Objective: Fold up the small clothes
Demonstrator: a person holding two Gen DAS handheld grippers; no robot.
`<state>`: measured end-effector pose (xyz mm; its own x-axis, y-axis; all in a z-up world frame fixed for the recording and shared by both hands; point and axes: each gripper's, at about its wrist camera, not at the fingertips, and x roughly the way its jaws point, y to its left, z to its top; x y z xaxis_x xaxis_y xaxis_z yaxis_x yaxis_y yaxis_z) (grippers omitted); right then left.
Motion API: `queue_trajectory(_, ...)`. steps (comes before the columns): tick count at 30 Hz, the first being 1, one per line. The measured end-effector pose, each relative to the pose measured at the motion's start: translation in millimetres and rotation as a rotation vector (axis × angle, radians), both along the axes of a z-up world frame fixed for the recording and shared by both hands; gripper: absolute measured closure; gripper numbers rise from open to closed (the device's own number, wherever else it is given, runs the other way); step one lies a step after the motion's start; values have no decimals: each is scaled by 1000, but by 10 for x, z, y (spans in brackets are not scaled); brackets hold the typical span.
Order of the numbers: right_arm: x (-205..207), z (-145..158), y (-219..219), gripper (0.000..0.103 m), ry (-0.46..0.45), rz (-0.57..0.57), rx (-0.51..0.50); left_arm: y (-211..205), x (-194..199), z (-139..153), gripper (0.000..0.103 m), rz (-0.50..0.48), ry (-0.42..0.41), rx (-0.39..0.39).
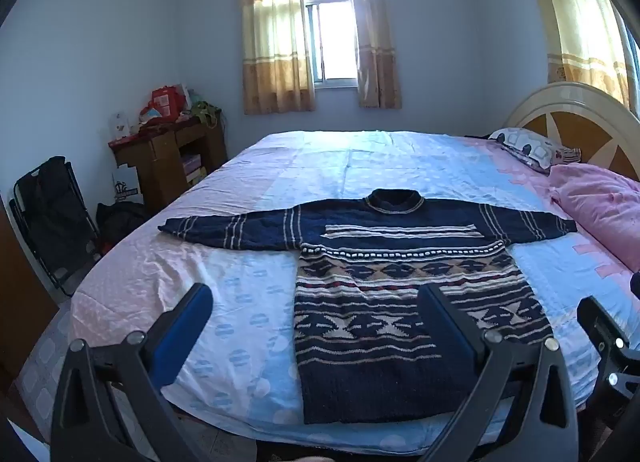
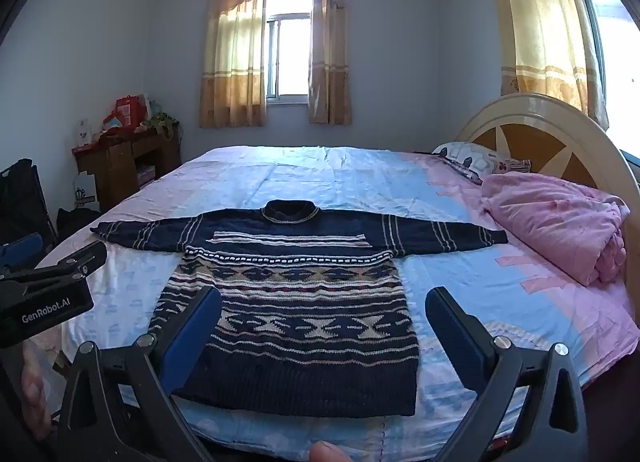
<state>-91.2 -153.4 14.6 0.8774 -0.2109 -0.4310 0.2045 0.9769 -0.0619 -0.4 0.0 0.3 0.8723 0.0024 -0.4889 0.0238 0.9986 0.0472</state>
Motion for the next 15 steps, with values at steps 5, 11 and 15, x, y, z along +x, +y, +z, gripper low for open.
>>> queue_trajectory(5,10,-52,0,1,17,4,10,3,1,1,0,8,4,6)
queue_trajectory(11,20,-26,3,1,32,4,22,-5,-15,9,0,15,7,6)
queue_trajectory(15,55,-71,8,1,37,3,25,-1,1,-5,0,12,12,0)
